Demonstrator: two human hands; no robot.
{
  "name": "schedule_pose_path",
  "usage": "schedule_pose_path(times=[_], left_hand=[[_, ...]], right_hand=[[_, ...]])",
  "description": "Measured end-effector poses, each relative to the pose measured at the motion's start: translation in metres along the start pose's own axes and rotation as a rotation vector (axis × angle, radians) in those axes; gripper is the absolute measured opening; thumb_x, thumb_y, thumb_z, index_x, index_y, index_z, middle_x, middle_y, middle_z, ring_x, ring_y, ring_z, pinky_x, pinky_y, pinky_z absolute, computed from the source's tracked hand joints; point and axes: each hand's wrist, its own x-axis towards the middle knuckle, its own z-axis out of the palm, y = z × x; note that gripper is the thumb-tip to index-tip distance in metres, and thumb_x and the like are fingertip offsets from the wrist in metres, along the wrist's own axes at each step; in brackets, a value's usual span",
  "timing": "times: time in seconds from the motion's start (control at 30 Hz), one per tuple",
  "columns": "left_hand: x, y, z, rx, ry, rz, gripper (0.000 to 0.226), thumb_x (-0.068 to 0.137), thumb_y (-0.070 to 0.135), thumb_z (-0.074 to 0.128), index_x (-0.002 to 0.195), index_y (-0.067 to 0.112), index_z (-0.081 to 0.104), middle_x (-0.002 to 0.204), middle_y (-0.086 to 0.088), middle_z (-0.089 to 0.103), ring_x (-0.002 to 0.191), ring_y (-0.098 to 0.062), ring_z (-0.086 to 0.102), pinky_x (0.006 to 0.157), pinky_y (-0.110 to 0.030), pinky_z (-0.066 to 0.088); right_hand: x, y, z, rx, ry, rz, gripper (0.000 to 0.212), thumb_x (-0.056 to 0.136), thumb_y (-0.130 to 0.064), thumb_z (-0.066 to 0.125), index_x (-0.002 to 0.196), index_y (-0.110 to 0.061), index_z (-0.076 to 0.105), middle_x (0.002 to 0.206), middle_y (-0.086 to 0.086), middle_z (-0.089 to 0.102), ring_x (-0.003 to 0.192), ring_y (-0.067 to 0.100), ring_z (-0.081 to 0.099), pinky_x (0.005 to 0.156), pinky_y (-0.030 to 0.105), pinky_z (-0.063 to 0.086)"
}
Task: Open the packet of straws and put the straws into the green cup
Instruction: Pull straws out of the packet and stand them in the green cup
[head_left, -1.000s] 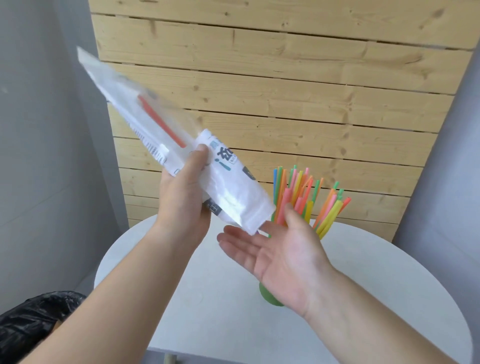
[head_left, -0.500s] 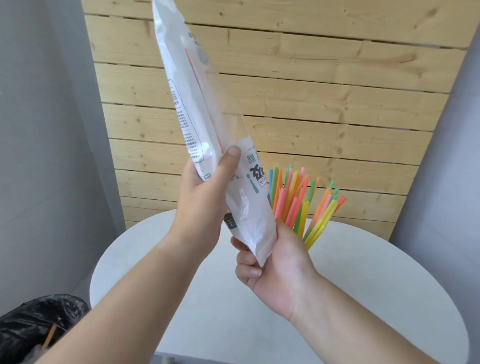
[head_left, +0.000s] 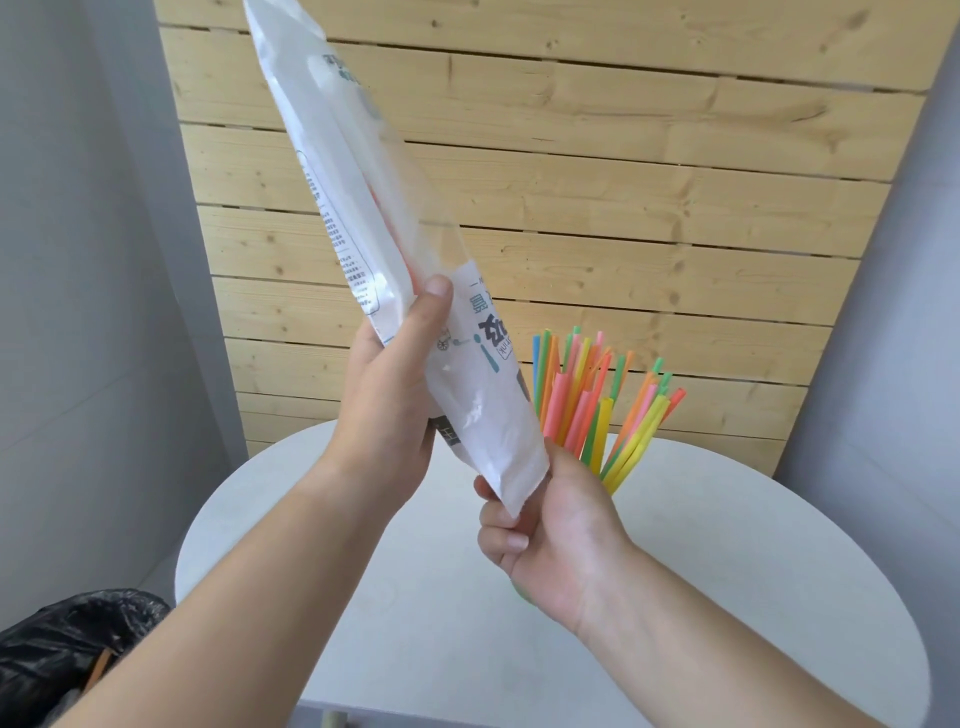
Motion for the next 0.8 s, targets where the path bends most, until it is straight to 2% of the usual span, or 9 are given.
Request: schedule_pose_path(times=[0.1,0.23,0.3,0.37,0.43,0.53,0.6,0.67,0.8], left_hand=[[0.005,0.000,-0.008,0.010,0.022,0.033,0.039,0.106,0.036,0.057,0.127,0.004,0.058,0.097,-0.019,0.066,0.082,-0.037,0.071,0.057,-0.037,0.053],[0.014,-0.002,-0.021,-0.020,0.122,0.035,0.045,0.106,0.032,0.058,0.139,0.001,0.055,0.106,-0.023,0.065,0.089,-0.040,0.071,0.051,-0.034,0.053],[0.017,-0.006,-0.027,-0.078,0.192,-0.018,0.045,0.106,0.028,0.058,0.141,0.000,0.055,0.107,-0.021,0.068,0.091,-0.040,0.074,0.059,-0.041,0.061],[0.020,-0.011,-0.032,-0.175,0.274,-0.076,0.043,0.106,0.025,0.059,0.140,0.000,0.057,0.111,-0.017,0.070,0.101,-0.038,0.076,0.083,-0.048,0.065],[0.022,-0.015,-0.036,-0.263,0.332,-0.117,0.035,0.106,0.024,0.058,0.133,0.002,0.063,0.114,-0.014,0.075,0.102,-0.030,0.077,0.094,-0.045,0.062],[0.025,-0.020,-0.038,-0.376,0.390,-0.179,0.022,0.109,0.025,0.055,0.118,0.010,0.067,0.116,-0.012,0.078,0.108,-0.028,0.076,0.103,-0.046,0.058],[0.025,-0.024,-0.039,-0.424,0.420,-0.213,0.020,0.109,0.024,0.053,0.116,0.010,0.066,0.119,-0.013,0.078,0.117,-0.030,0.074,0.105,-0.047,0.056],[0.024,-0.027,-0.039,-0.448,0.435,-0.242,0.020,0.110,0.024,0.052,0.118,0.010,0.064,0.111,-0.010,0.077,0.121,-0.030,0.072,0.105,-0.045,0.056],[0.024,-0.031,-0.037,-0.490,0.451,-0.284,0.019,0.109,0.023,0.053,0.116,0.010,0.065,0.112,-0.011,0.076,0.121,-0.030,0.072,0.105,-0.048,0.056]], right_hand=[[-0.002,-0.002,0.002,-0.009,0.013,-0.037,0.018,0.092,-0.013,0.047,0.076,-0.013,0.057,0.063,0.006,0.049,0.039,0.013,0.038,0.034,0.018,0.027],[-0.004,-0.007,0.003,-0.021,0.009,-0.130,0.021,0.098,-0.018,0.058,0.080,-0.008,0.063,0.056,0.006,0.059,0.042,0.012,0.048,0.035,0.019,0.038],[-0.007,-0.012,0.004,-0.013,0.000,-0.183,0.021,0.097,-0.017,0.062,0.080,-0.006,0.066,0.063,0.009,0.064,0.047,0.013,0.055,0.039,0.020,0.046],[-0.009,-0.015,0.005,0.012,-0.024,-0.224,0.013,0.094,-0.012,0.067,0.084,-0.005,0.070,0.075,0.012,0.070,0.057,0.016,0.062,0.045,0.022,0.053],[-0.010,-0.017,0.006,0.018,-0.043,-0.251,0.007,0.092,-0.006,0.068,0.086,-0.003,0.070,0.078,0.013,0.073,0.061,0.018,0.064,0.049,0.023,0.056],[-0.009,-0.017,0.004,-0.028,-0.035,-0.298,0.005,0.090,0.001,0.067,0.086,-0.001,0.069,0.073,0.012,0.071,0.056,0.015,0.064,0.052,0.023,0.057],[-0.008,-0.018,0.003,-0.080,-0.024,-0.344,0.006,0.089,0.002,0.068,0.085,-0.001,0.069,0.068,0.009,0.068,0.052,0.013,0.063,0.051,0.023,0.056],[-0.007,-0.020,0.001,-0.169,-0.006,-0.418,0.006,0.090,0.000,0.069,0.085,-0.003,0.070,0.063,0.005,0.067,0.051,0.013,0.062,0.050,0.022,0.054],[-0.005,-0.025,-0.003,-0.463,0.075,-0.611,0.004,0.093,-0.006,0.067,0.089,-0.006,0.069,0.053,0.003,0.062,0.044,0.014,0.056,0.046,0.023,0.049]])
